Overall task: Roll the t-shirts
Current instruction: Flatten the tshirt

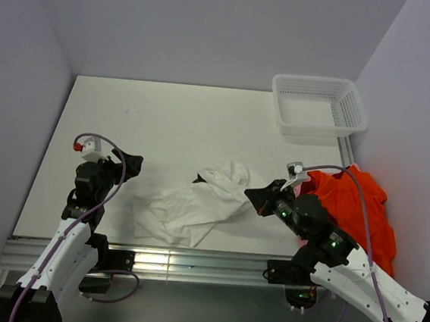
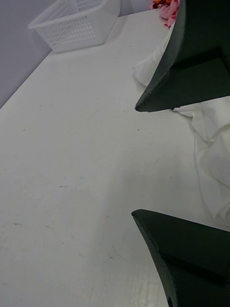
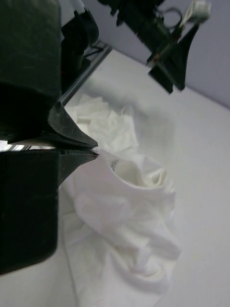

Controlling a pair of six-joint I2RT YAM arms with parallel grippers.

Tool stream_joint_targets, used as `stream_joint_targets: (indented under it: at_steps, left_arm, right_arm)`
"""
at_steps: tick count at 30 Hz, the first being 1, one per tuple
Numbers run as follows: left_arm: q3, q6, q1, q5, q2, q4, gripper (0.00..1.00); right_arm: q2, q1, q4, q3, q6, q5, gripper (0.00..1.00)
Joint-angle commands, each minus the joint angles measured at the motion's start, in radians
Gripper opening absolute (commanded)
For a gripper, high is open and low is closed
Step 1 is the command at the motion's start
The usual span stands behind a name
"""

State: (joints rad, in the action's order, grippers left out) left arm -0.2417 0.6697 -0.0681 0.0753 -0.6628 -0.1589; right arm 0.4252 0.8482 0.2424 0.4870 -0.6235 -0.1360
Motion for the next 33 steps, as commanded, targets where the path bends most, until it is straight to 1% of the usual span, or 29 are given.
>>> stream_joint_targets:
  at_steps: [1,3,5,6,7,8,9,10,12,13,15,16,17,18,19,20,21,23,24,25,26,27,28,29,30,32,33]
  left_arm:
    - [-0.027,-0.028,-0.009,0.082,0.014,-0.065,0.88]
    - [-0.019,-0.032,-0.015,0.107,0.017,-0.083,0.89]
    - [-0.018,-0.033,-0.022,0.138,0.006,-0.112,0.89]
    - [-0.022,-0.036,-0.035,0.141,-0.013,-0.12,0.89]
    - [-0.025,-0.038,-0.041,0.144,-0.027,-0.126,0.89]
    - [-0.03,-0.041,-0.048,0.146,-0.041,-0.136,0.89]
    - [-0.036,-0.045,-0.065,0.146,-0.067,-0.142,0.89]
    - [-0.041,-0.048,-0.073,0.146,-0.08,-0.145,0.88]
    - [-0.051,-0.056,-0.099,0.135,-0.104,-0.146,0.87]
    - [-0.054,-0.058,-0.108,0.129,-0.107,-0.145,0.87]
    - [-0.056,-0.064,-0.127,0.107,-0.106,-0.14,0.87]
    - [-0.054,-0.064,-0.13,0.103,-0.103,-0.136,0.87]
    - [-0.054,-0.064,-0.133,0.092,-0.101,-0.134,0.87]
    - [-0.054,-0.064,-0.133,0.087,-0.098,-0.13,0.87]
    - [-0.056,-0.064,-0.133,0.084,-0.095,-0.123,0.88]
    - [-0.056,-0.064,-0.133,0.083,-0.093,-0.123,0.88]
    - [-0.057,-0.065,-0.134,0.08,-0.093,-0.123,0.88]
    - [-0.057,-0.065,-0.136,0.08,-0.095,-0.125,0.88]
    - [-0.059,-0.064,-0.136,0.075,-0.098,-0.125,0.88]
    - [-0.059,-0.065,-0.136,0.072,-0.103,-0.125,0.88]
    - [-0.062,-0.064,-0.137,0.072,-0.106,-0.125,0.88]
    - [-0.064,-0.065,-0.137,0.073,-0.112,-0.125,0.88]
    - [-0.064,-0.065,-0.137,0.07,-0.113,-0.125,0.88]
    - [-0.067,-0.065,-0.14,0.069,-0.115,-0.122,0.88]
    - [-0.065,-0.065,-0.141,0.067,-0.116,-0.122,0.87]
    - [-0.065,-0.065,-0.142,0.064,-0.115,-0.122,0.87]
    - [-0.065,-0.065,-0.142,0.061,-0.112,-0.12,0.87]
  right_arm:
    - [0.029,-0.011,0.121,-0.001,-0.045,-0.062,0.0]
    - [0.059,-0.011,0.133,0.021,-0.054,-0.117,0.0]
    - [0.13,-0.017,0.141,0.073,-0.064,-0.161,0.0]
    - [0.159,-0.033,0.171,0.096,-0.088,-0.228,0.0]
    - [0.222,-0.049,0.188,0.123,-0.099,-0.266,0.0]
    - [0.253,-0.072,0.21,0.175,-0.108,-0.293,0.0]
    - [0.279,-0.105,0.198,0.199,-0.098,-0.274,0.0]
    - [0.324,-0.2,0.18,0.234,-0.085,-0.246,0.0]
    - [0.368,-0.317,0.143,0.274,-0.1,-0.18,0.0]
    - [0.412,-0.433,0.147,0.318,-0.123,-0.169,0.0]
    - [0.46,-0.549,0.111,0.349,-0.148,-0.084,0.0]
    - [0.521,-0.598,0.106,0.389,-0.153,-0.053,0.0]
    - [0.559,-0.663,0.126,0.419,-0.131,-0.022,0.04]
    - [0.599,-0.679,0.153,0.455,-0.108,0.002,0.17]
    - [0.662,-0.686,0.182,0.514,-0.084,0.027,0.67]
    - [0.678,-0.683,0.214,0.524,-0.053,0.044,0.74]
    - [0.675,-0.681,0.206,0.516,-0.039,0.073,0.76]
    - [0.63,-0.676,0.164,0.435,-0.038,0.114,0.76]
    - [0.6,-0.666,0.15,0.402,-0.038,0.124,0.76]
    - [0.534,-0.658,0.137,0.33,-0.036,0.131,0.76]
    - [0.5,-0.649,0.118,0.296,-0.038,0.178,0.75]
    - [0.442,-0.631,0.114,0.262,-0.042,0.199,0.71]
    - [0.416,-0.621,0.106,0.196,-0.045,0.231,0.69]
    - [0.393,-0.611,0.088,0.162,-0.062,0.275,0.67]
    - [0.359,-0.598,0.081,0.13,-0.079,0.288,0.63]
    - [0.337,-0.523,0.055,0.044,-0.131,0.292,0.6]
    - [0.331,-0.443,0.051,0.0,-0.152,0.262,0.59]
